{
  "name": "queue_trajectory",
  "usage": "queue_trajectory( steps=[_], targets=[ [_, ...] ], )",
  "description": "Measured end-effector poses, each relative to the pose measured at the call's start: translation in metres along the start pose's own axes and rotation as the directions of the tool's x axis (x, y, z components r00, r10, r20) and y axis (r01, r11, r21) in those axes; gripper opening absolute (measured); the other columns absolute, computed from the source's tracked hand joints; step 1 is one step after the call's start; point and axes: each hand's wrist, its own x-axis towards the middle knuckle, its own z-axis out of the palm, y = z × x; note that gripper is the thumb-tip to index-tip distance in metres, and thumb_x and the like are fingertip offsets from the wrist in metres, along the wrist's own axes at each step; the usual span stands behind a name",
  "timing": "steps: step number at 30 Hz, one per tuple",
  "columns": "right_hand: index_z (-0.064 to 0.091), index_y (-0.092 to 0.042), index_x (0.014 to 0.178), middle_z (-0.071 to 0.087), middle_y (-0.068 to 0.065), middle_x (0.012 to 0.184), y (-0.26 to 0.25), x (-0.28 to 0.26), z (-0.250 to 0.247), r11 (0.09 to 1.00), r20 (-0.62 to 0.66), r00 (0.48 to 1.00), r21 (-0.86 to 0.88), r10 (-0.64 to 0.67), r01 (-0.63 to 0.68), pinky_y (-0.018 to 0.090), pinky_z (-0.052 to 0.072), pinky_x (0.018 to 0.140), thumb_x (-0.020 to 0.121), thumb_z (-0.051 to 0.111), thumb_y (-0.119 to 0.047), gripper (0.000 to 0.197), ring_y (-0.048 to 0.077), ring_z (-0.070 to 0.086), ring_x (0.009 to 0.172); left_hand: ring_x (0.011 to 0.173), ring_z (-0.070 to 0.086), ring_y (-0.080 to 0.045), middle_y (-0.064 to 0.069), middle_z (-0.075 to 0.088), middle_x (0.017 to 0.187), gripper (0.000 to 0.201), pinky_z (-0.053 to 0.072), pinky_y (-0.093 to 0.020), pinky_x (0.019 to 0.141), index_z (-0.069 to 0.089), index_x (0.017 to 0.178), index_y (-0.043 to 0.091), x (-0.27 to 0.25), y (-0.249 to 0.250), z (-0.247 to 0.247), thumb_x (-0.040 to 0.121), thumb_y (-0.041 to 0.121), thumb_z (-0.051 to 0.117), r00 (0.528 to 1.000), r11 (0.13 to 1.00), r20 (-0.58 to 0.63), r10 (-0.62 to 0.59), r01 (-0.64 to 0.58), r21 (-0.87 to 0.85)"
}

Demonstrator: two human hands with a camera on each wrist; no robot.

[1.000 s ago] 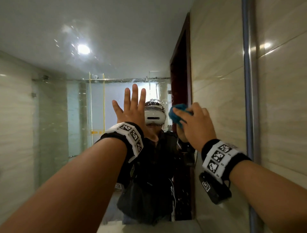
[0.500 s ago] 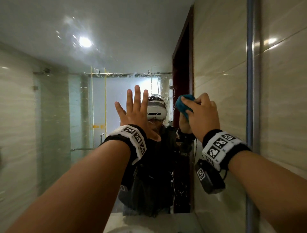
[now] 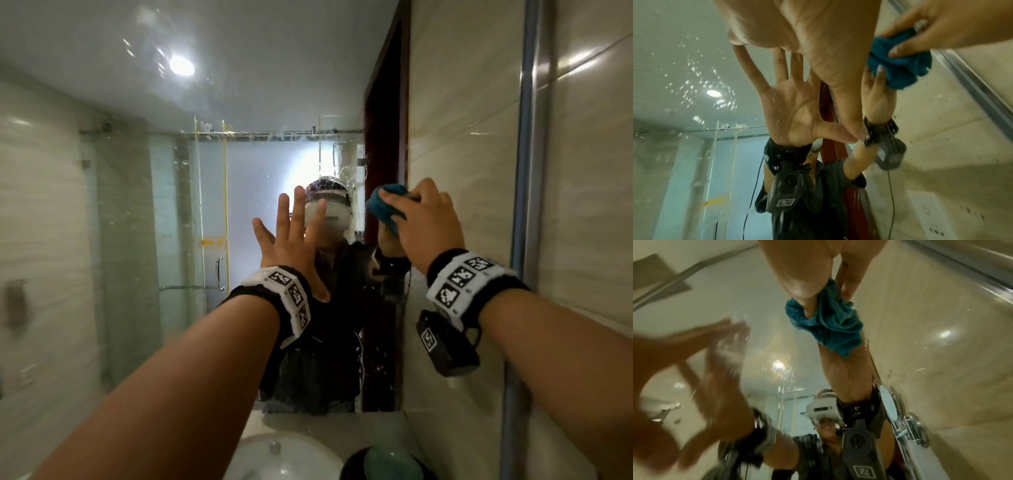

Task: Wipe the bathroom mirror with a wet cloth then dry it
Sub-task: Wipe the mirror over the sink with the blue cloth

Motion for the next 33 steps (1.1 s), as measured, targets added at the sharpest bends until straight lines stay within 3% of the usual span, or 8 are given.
queue_trajectory(
  steps=[4, 6, 8, 12, 16, 21, 29, 33],
  targets=[
    [0.045, -0.039, 0.127, 0.04, 0.008, 0.114, -0.01, -0.005, 0.006, 0.997, -0.083, 0.994, 0.041, 0.074, -0.071, 0.041, 0.045, 0.09, 0.091, 0.054, -0.013, 0.046, 0.03, 0.039, 0.104, 0.133, -0.038, -0.034, -0.009, -0.05, 0.139, 0.152, -0.005, -0.07, 0.104, -0.042, 0.134, 0.03, -0.008, 0.0, 0.015, 0.048, 0.073, 0.075, 1.0, 0.999, 0.004, 0.025, -0.025, 0.024],
    [0.046, -0.039, 0.122, 0.043, 0.01, 0.113, -0.016, -0.022, 0.019, 0.998, -0.08, 0.996, 0.057, -0.035, 0.04, 0.047, 0.05, 0.086, 0.084, 0.066, -0.01, 0.052, 0.033, 0.042, 0.103, 0.133, -0.038, -0.034, -0.009, -0.05, 0.139, 0.152, -0.006, -0.071, 0.102, -0.042, 0.134, 0.03, -0.008, 0.001, 0.016, 0.047, 0.073, 0.076, 1.0, 1.0, -0.003, 0.023, -0.023, 0.007],
    [0.054, -0.033, 0.127, 0.046, 0.011, 0.117, -0.019, -0.043, 0.028, 0.98, 0.031, 0.98, -0.014, -0.199, 0.199, 0.042, 0.05, 0.086, 0.08, 0.07, -0.01, 0.055, 0.033, 0.043, 0.105, 0.133, -0.038, -0.034, -0.009, -0.049, 0.14, 0.153, -0.006, -0.072, 0.102, -0.042, 0.134, 0.03, -0.009, 0.002, 0.017, 0.047, 0.072, 0.076, 1.0, 1.0, -0.006, 0.017, -0.017, 0.002],
    [0.046, -0.028, 0.137, 0.039, 0.013, 0.131, -0.015, -0.063, 0.023, 0.913, 0.329, 0.868, -0.038, -0.372, 0.406, 0.042, 0.043, 0.095, 0.086, 0.032, -0.037, 0.054, 0.029, 0.037, 0.118, 0.134, -0.038, -0.034, -0.009, -0.048, 0.141, 0.152, -0.006, -0.072, 0.102, -0.041, 0.135, 0.029, -0.013, 0.005, 0.018, 0.048, 0.07, 0.077, 1.0, 1.0, -0.005, -0.001, 0.001, -0.002],
    [0.063, -0.027, 0.12, 0.053, 0.013, 0.109, -0.005, -0.055, 0.014, 0.952, 0.209, 0.933, -0.029, -0.292, 0.305, 0.04, 0.051, 0.072, 0.07, 0.077, -0.006, 0.056, 0.036, 0.05, 0.097, 0.133, -0.038, -0.035, -0.009, -0.049, 0.141, 0.154, -0.006, -0.072, 0.102, -0.042, 0.134, 0.029, -0.017, 0.008, 0.023, 0.047, 0.07, 0.078, 1.0, 1.0, 0.009, 0.0, 0.0, -0.021],
    [0.052, -0.035, 0.13, 0.043, 0.018, 0.122, 0.018, -0.023, 0.002, 0.992, 0.001, 0.992, 0.039, 0.123, -0.123, 0.042, 0.037, 0.088, 0.092, 0.046, -0.018, 0.042, 0.035, 0.038, 0.108, 0.133, -0.039, -0.036, -0.01, -0.048, 0.141, 0.157, -0.007, -0.072, 0.101, -0.044, 0.133, 0.028, -0.019, 0.01, 0.032, 0.043, 0.074, 0.077, 1.0, 1.0, -0.013, 0.01, -0.01, -0.016],
    [0.053, -0.035, 0.127, 0.044, 0.005, 0.119, 0.022, -0.078, 0.027, 0.996, 0.108, 0.991, 0.036, -0.082, 0.079, 0.035, 0.048, 0.089, 0.087, 0.061, -0.028, 0.041, 0.012, 0.034, 0.1, 0.134, -0.036, -0.037, -0.011, -0.046, 0.142, 0.156, -0.005, -0.072, 0.105, -0.046, 0.131, 0.03, -0.026, 0.01, 0.043, 0.041, 0.079, 0.073, 0.999, 1.0, -0.044, 0.016, -0.015, 0.013],
    [0.056, -0.029, 0.125, 0.044, 0.007, 0.117, 0.025, -0.109, 0.046, 0.975, 0.141, 0.968, -0.05, -0.208, 0.217, 0.035, 0.051, 0.08, 0.064, 0.082, 0.0, 0.073, 0.029, 0.049, 0.093, 0.135, -0.036, -0.035, -0.01, -0.046, 0.143, 0.154, -0.004, -0.07, 0.106, -0.04, 0.136, 0.031, -0.029, 0.014, 0.041, 0.043, 0.075, 0.075, 0.999, 1.0, -0.041, 0.0, 0.001, 0.012]
  ],
)
